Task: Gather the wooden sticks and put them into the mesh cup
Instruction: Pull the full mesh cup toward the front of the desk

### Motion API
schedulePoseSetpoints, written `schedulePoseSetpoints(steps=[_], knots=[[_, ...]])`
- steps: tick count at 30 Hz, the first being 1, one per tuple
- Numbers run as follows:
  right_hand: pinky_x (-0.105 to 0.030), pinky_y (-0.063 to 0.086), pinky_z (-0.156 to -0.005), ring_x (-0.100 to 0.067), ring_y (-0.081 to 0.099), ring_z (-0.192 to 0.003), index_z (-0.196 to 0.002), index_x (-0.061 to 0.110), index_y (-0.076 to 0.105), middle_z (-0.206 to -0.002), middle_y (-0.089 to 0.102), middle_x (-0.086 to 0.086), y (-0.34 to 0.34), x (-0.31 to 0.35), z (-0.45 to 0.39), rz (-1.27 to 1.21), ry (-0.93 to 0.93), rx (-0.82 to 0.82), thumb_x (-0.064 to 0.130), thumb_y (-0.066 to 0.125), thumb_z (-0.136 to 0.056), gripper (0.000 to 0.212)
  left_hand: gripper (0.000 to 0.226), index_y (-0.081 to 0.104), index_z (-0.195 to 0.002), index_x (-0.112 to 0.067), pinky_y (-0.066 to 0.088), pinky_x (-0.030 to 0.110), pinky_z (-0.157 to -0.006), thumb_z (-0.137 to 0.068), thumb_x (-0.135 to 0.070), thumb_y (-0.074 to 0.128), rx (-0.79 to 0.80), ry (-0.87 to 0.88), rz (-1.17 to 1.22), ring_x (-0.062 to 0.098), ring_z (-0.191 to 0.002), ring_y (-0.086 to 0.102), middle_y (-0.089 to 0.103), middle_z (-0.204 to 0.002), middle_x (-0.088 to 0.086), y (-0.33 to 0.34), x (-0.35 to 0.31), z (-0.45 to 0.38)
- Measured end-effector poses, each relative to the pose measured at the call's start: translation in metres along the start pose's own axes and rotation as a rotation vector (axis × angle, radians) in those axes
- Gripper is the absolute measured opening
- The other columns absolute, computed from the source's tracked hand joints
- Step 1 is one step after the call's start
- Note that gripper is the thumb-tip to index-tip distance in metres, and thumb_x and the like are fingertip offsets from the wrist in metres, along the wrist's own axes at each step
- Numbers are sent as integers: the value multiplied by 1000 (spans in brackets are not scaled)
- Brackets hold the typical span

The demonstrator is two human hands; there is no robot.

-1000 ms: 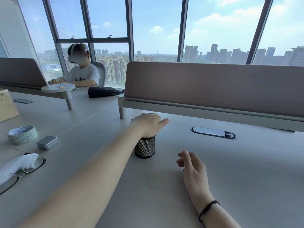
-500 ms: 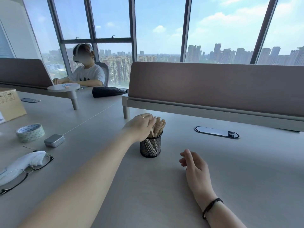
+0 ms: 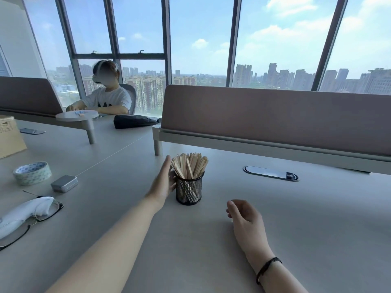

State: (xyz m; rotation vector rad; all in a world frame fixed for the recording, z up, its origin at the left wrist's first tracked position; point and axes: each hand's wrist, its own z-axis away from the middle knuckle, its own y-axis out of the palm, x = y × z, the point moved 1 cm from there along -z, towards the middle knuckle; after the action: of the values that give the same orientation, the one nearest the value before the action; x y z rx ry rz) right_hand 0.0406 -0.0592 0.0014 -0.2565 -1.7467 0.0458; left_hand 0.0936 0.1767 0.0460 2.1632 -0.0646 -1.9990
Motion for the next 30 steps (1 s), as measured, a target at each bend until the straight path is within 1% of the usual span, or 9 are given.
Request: schedulePoseSetpoints(steps=[4, 7, 9, 11, 15, 18, 23, 25, 30], knots=[[-11, 46, -76, 9, 64, -92, -111, 36, 65, -104, 71, 18, 5, 1, 1, 170, -7, 191, 38, 67, -90, 20, 75, 62, -133, -26, 44, 37, -103, -92, -76, 26, -54, -3, -2, 16, -116, 65, 73, -121, 0, 7, 23, 17], [-20, 45, -91, 5, 58, -110, -132, 39, 53, -120, 62, 24, 10, 3, 2, 382, -87, 306, 48, 67, -86, 49, 56, 71, -109, -23, 48, 33, -75, -102, -60, 30, -258, -6, -120, 16, -73, 67, 76, -84, 4, 14, 33, 36], [-26, 47, -97, 0, 57, -115, -139, 41, 45, -126, 59, 22, 14, 4, 3, 471, -141, 336, 56, 67, -80, 64, 36, 73, -96, -21, 42, 32, -64, -106, -38, 43, -322, 26, -190, 17, -62, 58, 69, -69, 5, 17, 37, 44], [-27, 47, -98, -2, 56, -117, -141, 43, 41, -128, 57, 22, 15, 5, 5, 491, -166, 348, 57, 69, -77, 71, 25, 75, -99, -17, 41, 30, -64, -98, -6, 52, -285, 43, -243, 17, -67, 58, 68, -75, 4, 16, 39, 42], [-26, 47, -98, -1, 57, -118, -140, 47, 39, -129, 57, 26, 13, 3, 6, 464, -170, 342, 54, 72, -75, 73, 64, 60, -131, -24, 47, 26, -94, -81, 16, 52, -87, 59, -444, 8, -119, 57, 65, -128, -6, 15, 43, 40], [-30, 49, -97, -2, 58, -117, -137, 47, 41, -129, 60, 26, 14, 2, 6, 448, -171, 324, 57, 67, -74, 68, 67, 55, -129, -30, 48, 11, -81, -80, 15, 59, -4, 97, -475, 0, -107, 66, 69, -121, -8, 18, 45, 45], [-37, 54, -88, -9, 67, -104, -124, 49, 51, -104, 72, 19, 16, 3, -12, 433, -118, 274, 69, 49, -81, 48, 42, 68, -105, -36, 49, 16, -73, -73, -13, 83, 10, 108, -541, 5, -79, 68, 70, -91, -9, 20, 46, 44], [-36, 53, -89, -10, 66, -104, -123, 54, 49, -99, 71, 21, 17, 5, -23, 452, -84, 327, 75, 44, -81, 47, 38, 67, -97, -36, 50, 20, -76, -67, -21, 86, -9, 100, -531, 10, -82, 67, 69, -88, -7, 19, 48, 43], [-41, 51, -99, -6, 67, -108, -124, 60, 50, -114, 71, 19, 22, 5, -42, 350, -67, 424, 89, 51, -66, 64, 66, 57, -115, -26, 50, 28, -92, -58, -27, 89, -73, 87, -455, 9, -112, 63, 70, -115, -3, 14, 51, 40]])
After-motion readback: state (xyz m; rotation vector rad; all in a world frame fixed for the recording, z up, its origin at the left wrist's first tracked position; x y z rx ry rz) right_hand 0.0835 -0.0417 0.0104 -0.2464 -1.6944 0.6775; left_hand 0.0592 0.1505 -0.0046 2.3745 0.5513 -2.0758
